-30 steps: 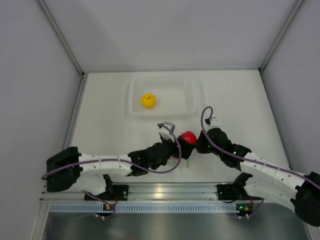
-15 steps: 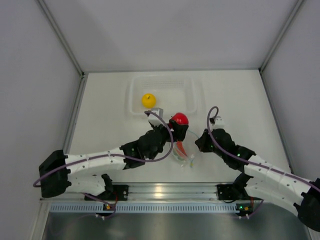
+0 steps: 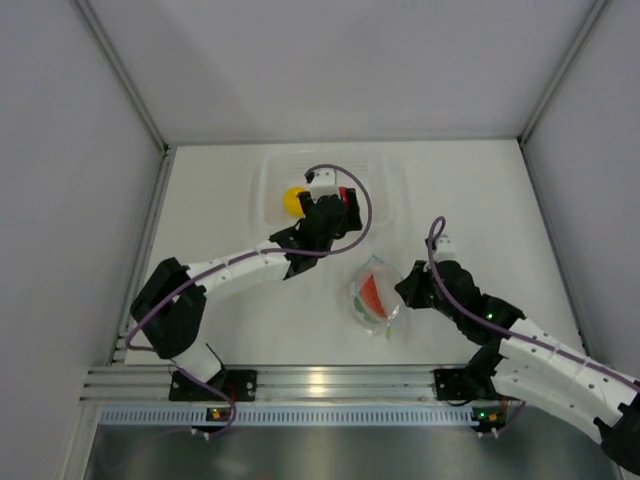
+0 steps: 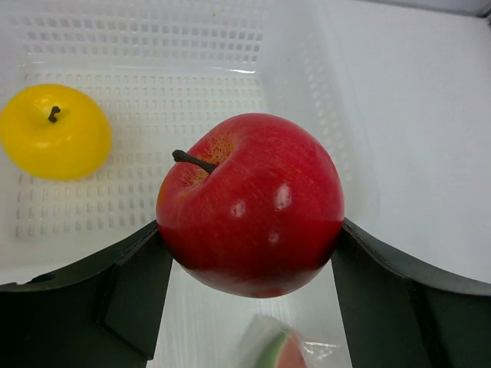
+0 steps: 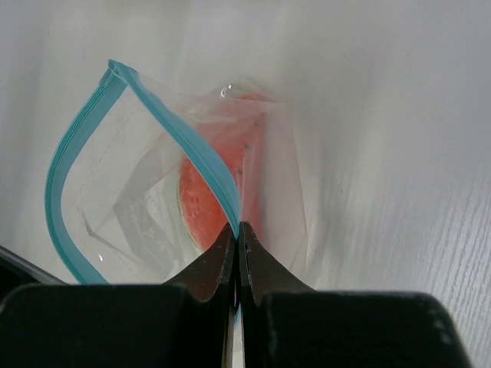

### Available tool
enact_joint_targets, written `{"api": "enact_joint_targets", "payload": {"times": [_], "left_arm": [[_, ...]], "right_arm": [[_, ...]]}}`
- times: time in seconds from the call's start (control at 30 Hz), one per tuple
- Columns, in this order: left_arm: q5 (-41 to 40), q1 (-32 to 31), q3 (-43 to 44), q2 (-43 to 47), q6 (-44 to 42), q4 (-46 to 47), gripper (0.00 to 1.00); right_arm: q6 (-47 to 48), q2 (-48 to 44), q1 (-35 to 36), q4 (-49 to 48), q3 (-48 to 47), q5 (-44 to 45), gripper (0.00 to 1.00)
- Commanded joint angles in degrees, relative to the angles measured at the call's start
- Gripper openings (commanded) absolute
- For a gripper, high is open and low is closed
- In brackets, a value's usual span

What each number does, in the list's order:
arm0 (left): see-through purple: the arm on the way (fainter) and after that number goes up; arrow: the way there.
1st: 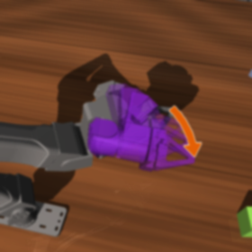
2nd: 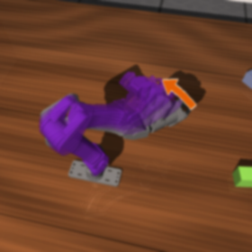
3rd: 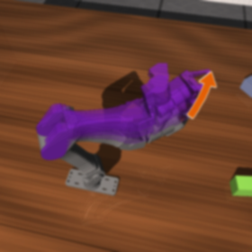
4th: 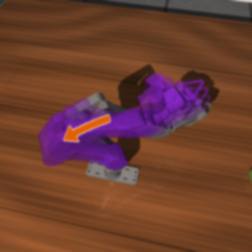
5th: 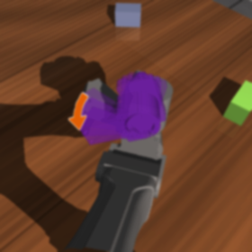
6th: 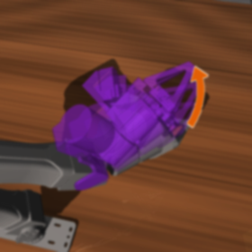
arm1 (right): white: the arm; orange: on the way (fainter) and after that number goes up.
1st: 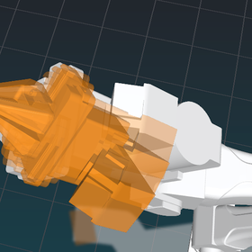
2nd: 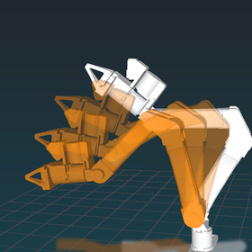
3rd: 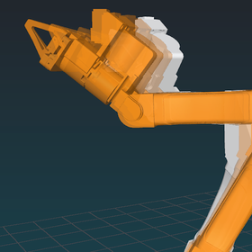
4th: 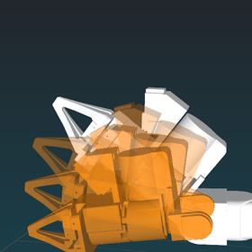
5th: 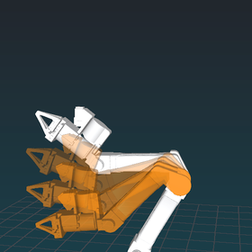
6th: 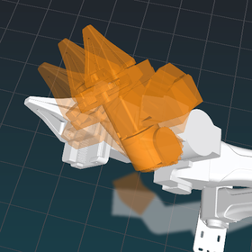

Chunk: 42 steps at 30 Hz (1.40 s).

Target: Open the zip-top bag and remove the fake food

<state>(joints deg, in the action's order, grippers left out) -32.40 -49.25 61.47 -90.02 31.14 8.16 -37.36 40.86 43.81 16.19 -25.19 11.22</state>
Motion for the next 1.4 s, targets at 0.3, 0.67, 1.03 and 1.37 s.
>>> {"api": "enact_joint_targets", "payload": {"times": [0.3, 0.67, 1.03, 1.37], "left_arm": [[8.6, 8.3, 14.3, -17.6, -5.1, -6.0, 0.39], [12.6, 8.8, 12.6, -13.7, -4.2, -6.1, 0.98], [18.0, 7.5, 4.7, 3.5, -1.3, -6.2, 0.98], [17.8, -6.7, -1.1, 21.6, 0.2, -11.4, 0.82]], "right_arm": [[4.8, -4.8, 0.0, 6.9, -4.5, -5.2, 0.00], [5.4, -3.9, 0.0, 6.4, -4.9, -6.4, 0.00], [4.4, -1.0, 0.0, 6.8, -8.5, -4.1, 0.00], [-4.6, -1.7, 0.0, 4.6, -8.2, 2.3, 0.00]]}}
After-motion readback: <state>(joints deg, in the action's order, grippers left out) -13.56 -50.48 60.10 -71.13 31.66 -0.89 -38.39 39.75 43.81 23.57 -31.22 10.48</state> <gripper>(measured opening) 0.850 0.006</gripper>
